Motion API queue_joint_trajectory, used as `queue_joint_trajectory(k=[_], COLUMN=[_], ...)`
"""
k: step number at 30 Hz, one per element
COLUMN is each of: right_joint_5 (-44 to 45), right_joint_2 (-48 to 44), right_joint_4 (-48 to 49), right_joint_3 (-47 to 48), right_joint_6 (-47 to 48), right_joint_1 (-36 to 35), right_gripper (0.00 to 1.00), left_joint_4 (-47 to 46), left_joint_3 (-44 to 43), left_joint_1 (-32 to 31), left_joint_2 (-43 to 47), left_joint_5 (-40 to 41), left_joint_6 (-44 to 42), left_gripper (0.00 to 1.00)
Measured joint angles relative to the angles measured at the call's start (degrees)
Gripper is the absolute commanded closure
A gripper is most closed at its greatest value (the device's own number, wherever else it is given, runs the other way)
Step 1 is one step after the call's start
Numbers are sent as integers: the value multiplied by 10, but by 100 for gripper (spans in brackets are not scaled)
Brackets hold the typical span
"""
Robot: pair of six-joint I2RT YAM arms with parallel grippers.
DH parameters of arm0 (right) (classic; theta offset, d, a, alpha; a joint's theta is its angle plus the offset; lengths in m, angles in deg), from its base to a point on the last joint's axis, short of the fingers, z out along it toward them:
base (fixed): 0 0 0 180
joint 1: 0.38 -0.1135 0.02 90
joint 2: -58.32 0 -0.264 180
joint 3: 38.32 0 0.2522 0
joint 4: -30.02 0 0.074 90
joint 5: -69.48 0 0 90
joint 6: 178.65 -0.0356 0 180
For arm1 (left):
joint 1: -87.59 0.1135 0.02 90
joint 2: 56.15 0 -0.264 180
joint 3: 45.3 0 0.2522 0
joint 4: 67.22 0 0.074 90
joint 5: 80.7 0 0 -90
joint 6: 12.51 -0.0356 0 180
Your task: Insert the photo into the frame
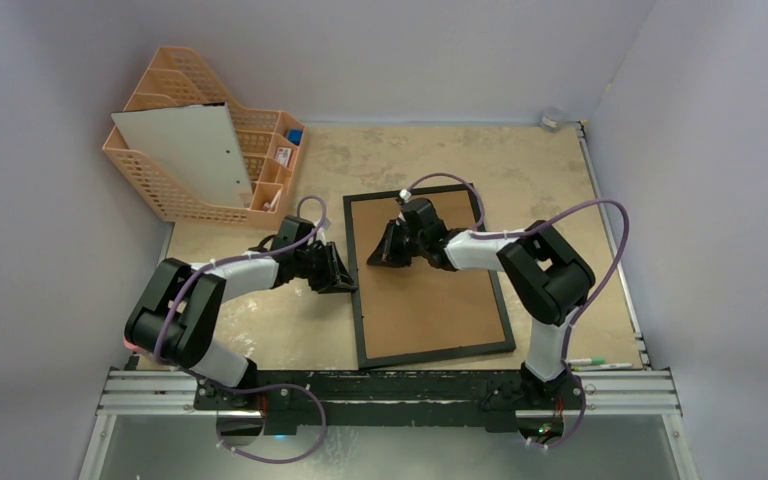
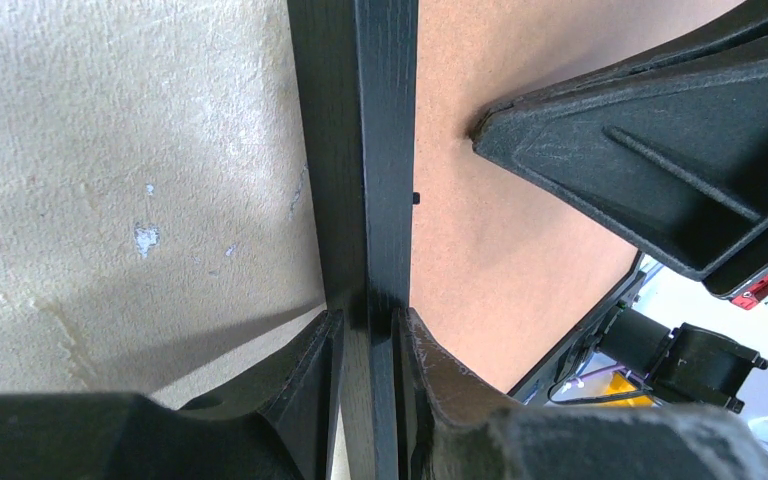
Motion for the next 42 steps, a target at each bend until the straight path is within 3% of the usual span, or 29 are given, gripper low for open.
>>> queue_joint_trajectory(k=[3, 7, 16, 42], right_joint_5=[-9, -29, -92, -94], right_joint_2=[-1, -1, 7, 46], right_joint_4=[5, 27, 78, 31], right_joint_3=[0, 0, 9, 30], right_joint_6=[4, -1, -23, -20], right_joint_1=[3, 4, -5, -12], right_gripper=[75, 71, 92, 97], left_joint_4=[0, 2, 4, 1], left_joint_3=[0, -1, -2, -4], left_joint_1=[0, 0, 4, 4], left_joint_2=[-1, -2, -9, -14], left_joint_5=[0, 0, -2, -9], left_joint_6=[0, 0, 0, 1], left_gripper=[73, 66, 64, 68])
